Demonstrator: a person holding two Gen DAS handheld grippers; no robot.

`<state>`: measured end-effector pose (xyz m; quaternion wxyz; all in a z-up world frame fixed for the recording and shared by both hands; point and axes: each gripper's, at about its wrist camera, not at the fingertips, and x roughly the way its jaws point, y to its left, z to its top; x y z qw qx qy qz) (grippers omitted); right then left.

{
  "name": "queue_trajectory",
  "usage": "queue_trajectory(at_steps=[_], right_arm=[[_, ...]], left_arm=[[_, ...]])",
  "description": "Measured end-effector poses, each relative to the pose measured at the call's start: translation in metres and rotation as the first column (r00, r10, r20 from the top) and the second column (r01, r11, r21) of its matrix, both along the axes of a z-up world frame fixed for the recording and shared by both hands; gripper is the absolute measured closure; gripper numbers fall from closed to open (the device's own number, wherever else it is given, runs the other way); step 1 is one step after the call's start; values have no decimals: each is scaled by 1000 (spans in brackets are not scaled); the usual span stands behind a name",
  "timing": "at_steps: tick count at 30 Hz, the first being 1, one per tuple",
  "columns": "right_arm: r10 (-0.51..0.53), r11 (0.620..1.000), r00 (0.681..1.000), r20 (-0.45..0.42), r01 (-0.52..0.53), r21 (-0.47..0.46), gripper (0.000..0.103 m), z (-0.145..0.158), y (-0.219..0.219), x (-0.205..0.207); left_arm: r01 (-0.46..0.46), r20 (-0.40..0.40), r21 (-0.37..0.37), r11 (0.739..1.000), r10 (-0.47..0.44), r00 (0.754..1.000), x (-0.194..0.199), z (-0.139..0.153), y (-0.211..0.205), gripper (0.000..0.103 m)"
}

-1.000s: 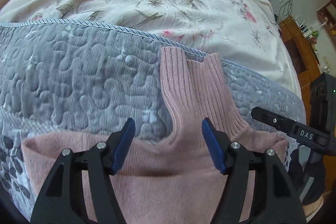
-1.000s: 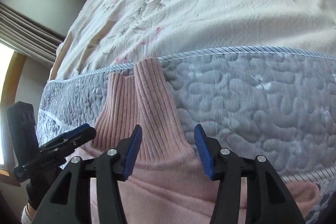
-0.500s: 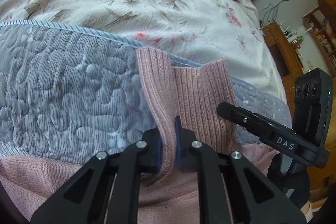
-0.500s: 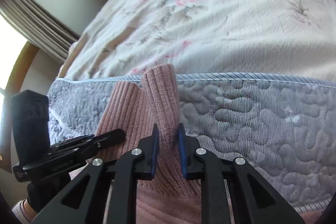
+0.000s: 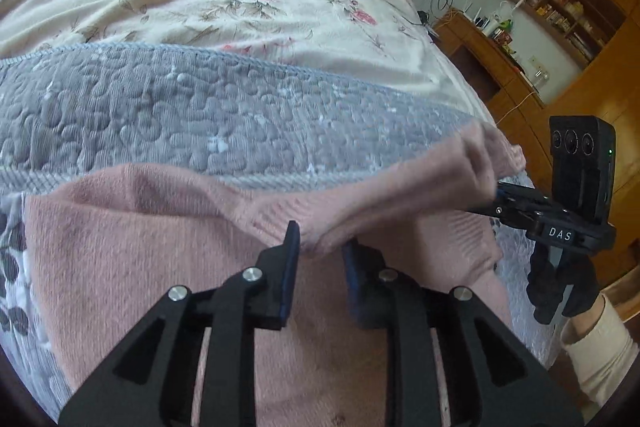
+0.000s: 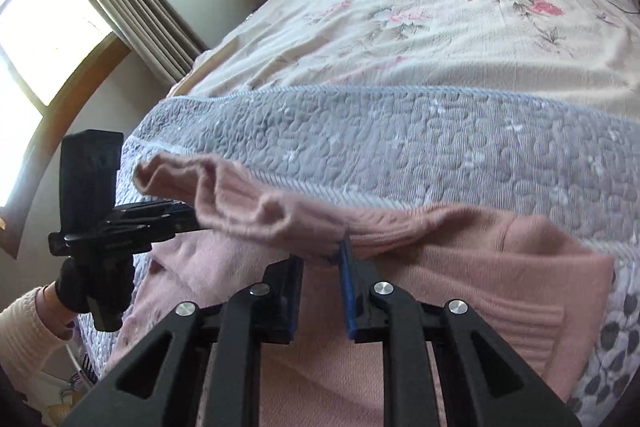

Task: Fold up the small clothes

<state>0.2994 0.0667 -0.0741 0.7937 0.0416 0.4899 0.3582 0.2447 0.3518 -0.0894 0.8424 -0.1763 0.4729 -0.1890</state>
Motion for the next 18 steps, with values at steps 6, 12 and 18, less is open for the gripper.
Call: queue_trajectory(at_steps=[6,12,18], right_arm=[[-1,1000,994,-110,0,-7,81,-15,-30,-43],[-73,989,973,-220,99,109,46,-8,-44,-48],[-103,994,934,-342,112,7,66,-45,-19,-31]], left_arm=[[12,-96,-48,999,-16,995,-46,-17,15,72],[-40,-185,-175,984,7,983,-62,-22,6,51],[-138,-297,-216,967,69,952,-46,-50,-10,83]])
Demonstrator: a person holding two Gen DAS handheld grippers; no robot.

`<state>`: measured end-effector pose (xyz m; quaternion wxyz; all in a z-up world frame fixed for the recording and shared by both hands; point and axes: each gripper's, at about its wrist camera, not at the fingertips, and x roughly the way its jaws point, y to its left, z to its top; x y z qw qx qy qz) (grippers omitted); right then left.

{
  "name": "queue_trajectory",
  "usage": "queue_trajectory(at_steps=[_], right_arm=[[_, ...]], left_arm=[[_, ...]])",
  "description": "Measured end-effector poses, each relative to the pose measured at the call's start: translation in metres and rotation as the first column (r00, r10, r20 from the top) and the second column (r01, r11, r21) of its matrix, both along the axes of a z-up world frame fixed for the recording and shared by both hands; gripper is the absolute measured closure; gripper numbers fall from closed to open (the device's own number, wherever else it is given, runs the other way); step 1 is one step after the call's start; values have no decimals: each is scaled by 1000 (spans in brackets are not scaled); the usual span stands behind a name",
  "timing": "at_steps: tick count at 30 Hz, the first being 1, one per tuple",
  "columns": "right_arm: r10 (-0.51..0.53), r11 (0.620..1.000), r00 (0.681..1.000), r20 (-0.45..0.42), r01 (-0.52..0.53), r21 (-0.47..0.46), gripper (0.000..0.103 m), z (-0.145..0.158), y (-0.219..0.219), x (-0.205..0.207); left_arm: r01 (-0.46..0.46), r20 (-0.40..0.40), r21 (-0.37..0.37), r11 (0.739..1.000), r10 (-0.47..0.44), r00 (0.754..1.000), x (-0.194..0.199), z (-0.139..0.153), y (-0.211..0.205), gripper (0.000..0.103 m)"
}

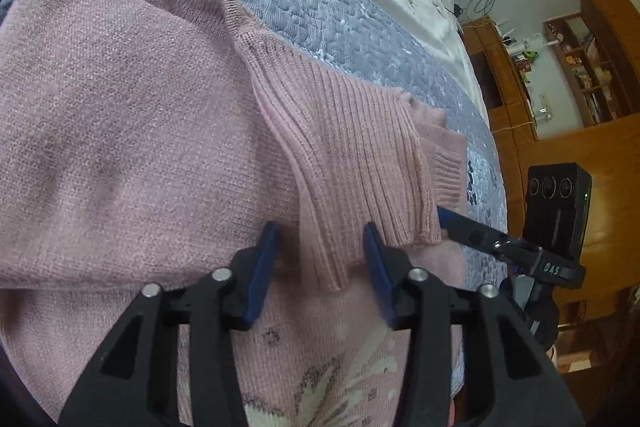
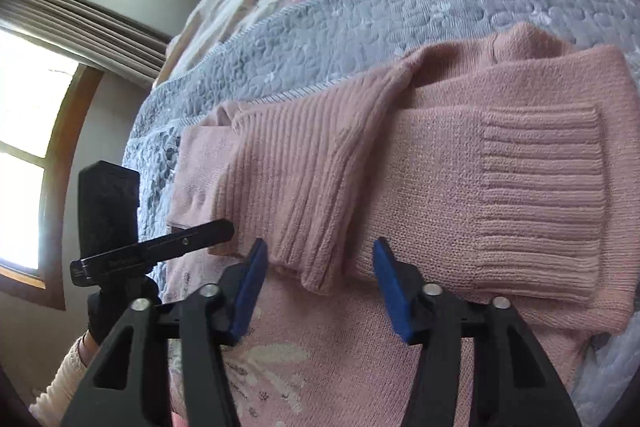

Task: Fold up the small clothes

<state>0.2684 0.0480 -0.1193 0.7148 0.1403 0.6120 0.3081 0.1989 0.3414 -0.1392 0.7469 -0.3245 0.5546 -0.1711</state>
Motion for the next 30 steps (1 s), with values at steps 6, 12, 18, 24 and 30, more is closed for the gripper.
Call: queue_trajectory(at_steps=[6,12,18,24,30], right_arm=[[-3,997,1000,27,1,77,91,10,-11,-12],[14,1000,1000,0,-14,-16,91,-16,-5,-18],[-2,998,1000,14,2,-64,93,-32,-1,-25],[-65,998,993,96,66,-9,71,23,-26,-64],[-114,993,971,211,120,-20,61,82,-76,-181]], left_arm=[[-8,50,5,1000,7,999,-3,14,13,95],[11,-11,33,999,-11,1000,-3,-8,21,95],[-15,24,92,996,13,1000,-8,-13,15,93],[-39,70,271,962,21,997,-51,34,4,65],[-109,132,365,925,64,989,-173,83,13,53]])
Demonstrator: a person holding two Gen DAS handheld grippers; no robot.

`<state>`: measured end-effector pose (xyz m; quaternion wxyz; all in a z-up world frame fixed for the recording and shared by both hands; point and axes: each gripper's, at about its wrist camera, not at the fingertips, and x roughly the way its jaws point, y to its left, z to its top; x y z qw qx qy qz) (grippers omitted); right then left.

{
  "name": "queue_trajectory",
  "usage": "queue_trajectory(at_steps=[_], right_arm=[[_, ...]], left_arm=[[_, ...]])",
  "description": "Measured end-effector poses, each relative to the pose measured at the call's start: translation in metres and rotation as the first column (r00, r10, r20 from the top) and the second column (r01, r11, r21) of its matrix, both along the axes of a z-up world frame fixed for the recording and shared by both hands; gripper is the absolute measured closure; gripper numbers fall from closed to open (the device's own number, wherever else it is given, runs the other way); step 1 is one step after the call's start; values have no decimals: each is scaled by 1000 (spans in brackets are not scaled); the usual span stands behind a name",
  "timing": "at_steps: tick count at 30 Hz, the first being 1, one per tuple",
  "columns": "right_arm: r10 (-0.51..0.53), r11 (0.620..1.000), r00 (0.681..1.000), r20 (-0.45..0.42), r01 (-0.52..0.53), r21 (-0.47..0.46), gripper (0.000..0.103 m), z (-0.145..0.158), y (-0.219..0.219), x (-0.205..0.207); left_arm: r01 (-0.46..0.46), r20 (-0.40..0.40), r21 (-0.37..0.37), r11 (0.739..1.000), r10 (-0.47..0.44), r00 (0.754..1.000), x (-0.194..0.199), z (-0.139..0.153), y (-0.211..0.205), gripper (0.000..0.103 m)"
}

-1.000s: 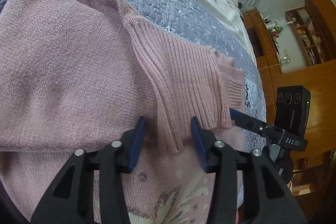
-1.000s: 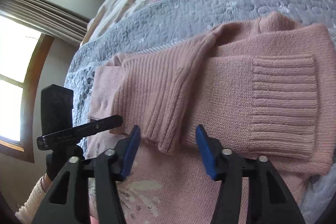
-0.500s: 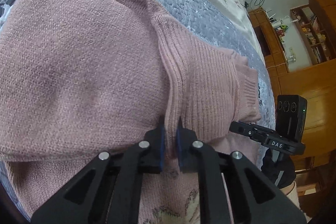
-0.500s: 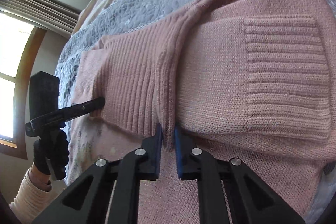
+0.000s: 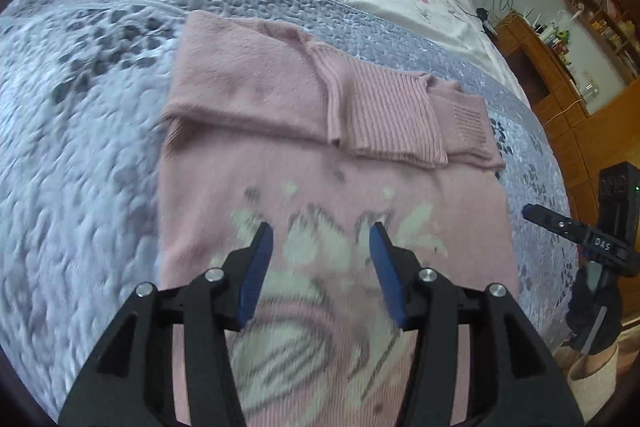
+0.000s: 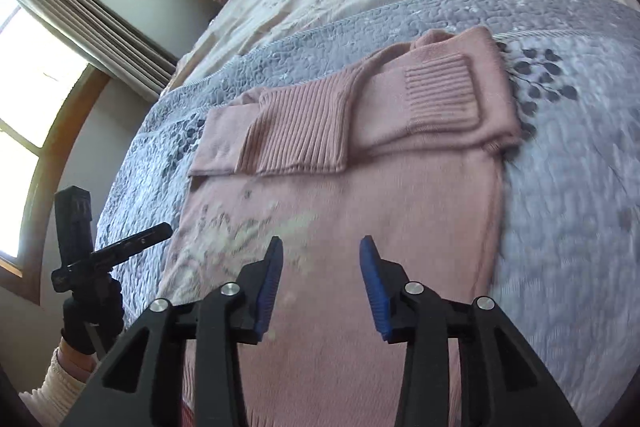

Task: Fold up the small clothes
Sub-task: 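Move both tools to the ribbed hem of the sweater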

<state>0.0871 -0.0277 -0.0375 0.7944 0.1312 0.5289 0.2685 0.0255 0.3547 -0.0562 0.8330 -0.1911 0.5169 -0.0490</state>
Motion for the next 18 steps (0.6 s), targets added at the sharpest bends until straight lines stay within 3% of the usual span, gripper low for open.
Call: queue_trajectory(at_steps=[6,9,18], right_arm=[[-59,995,998,23,61,-79,55,17,-45,-105],[-86,995,996,8,86,-59,53,17,-64,-144],[-102,985,992,-80,89,-149,47,-20,-82,-192]], left_arm=[[-64,-12,103,993,66,998,-118,18,18,49],[-78,-19,123,989,81,997,-159,21,27,47],[-89,-100,114,989,101,990,-206,1,40,44]])
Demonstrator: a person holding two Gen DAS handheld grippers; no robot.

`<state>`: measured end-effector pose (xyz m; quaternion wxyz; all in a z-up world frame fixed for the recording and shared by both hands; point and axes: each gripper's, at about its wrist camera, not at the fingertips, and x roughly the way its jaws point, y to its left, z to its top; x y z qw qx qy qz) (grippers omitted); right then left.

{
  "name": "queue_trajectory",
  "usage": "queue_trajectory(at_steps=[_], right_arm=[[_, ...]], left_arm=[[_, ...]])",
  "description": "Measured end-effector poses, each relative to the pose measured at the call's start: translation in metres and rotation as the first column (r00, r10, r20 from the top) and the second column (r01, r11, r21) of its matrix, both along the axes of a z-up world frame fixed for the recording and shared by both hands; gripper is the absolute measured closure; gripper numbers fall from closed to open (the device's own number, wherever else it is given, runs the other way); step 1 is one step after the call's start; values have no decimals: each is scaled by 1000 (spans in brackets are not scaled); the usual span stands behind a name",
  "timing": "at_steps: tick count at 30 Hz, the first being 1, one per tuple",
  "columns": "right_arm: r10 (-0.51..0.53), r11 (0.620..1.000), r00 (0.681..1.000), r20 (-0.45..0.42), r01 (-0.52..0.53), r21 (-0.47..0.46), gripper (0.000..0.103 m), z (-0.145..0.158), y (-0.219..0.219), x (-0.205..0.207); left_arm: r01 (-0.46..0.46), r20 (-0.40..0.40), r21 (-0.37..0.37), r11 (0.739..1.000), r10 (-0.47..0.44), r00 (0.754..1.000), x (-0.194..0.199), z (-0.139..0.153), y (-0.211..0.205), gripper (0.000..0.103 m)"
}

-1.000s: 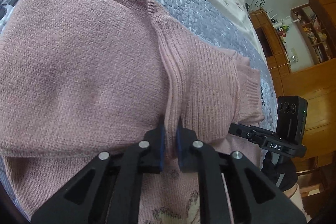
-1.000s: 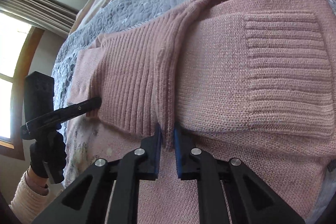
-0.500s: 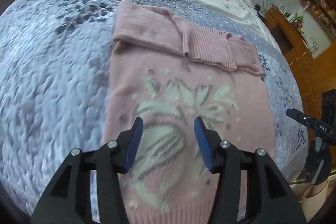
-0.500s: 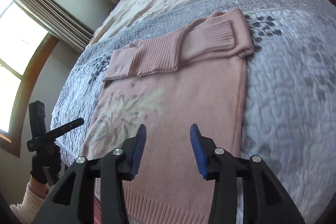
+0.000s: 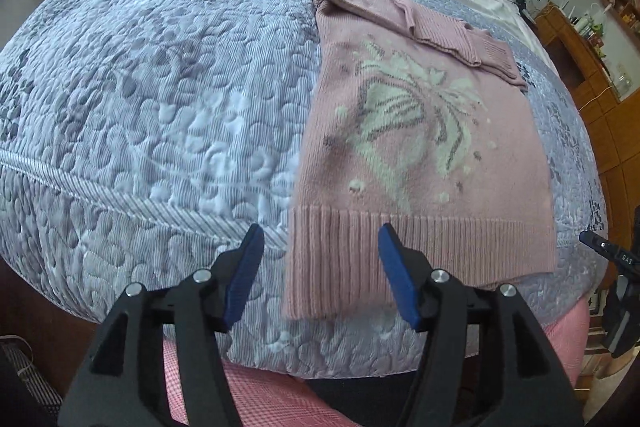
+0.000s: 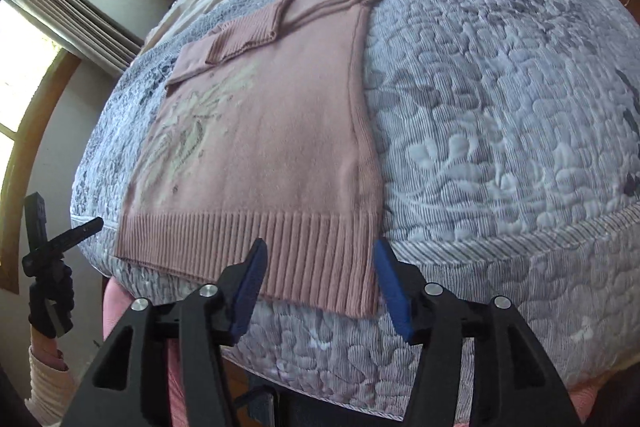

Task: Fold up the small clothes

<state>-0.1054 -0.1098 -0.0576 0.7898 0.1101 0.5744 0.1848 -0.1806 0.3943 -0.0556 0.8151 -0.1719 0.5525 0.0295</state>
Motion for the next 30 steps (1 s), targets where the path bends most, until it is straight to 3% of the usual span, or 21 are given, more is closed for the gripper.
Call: queue_trajectory(at_steps=[4,13,22,24,26,28,30], right_arm=[[0,1000,999,-51,-1,-10,47,-23,0,-6],[-16,999,990,-139,21,30,47,-54,-4,-11],[-18,999,987,-159,25,38,66,-64,-3,-9],[-23,998,986,-166,31,48,74,-65,-7,-9],[-28,996,983,-181,44,82,89,-65,-12,-8],[-25,990,982,-188,51,134,91,-63,-15,-8],[-18,988,984,-179,45,145,92,-58,-16,-7]], left_arm=[[-7,-42,-46,999,5,999,-5,-17,0,44],[1,-102,-55,998,-7,995,-8,-48,-2,41],[-26,-105,-101,995,15,994,-12,-48,1,45],[-28,-107,-96,995,18,994,-13,-48,0,54],[-37,-112,-104,994,25,993,-15,-49,0,74],[-57,-106,-164,985,40,994,-16,-48,3,84],[-72,-102,-175,982,54,993,-16,-46,5,91]])
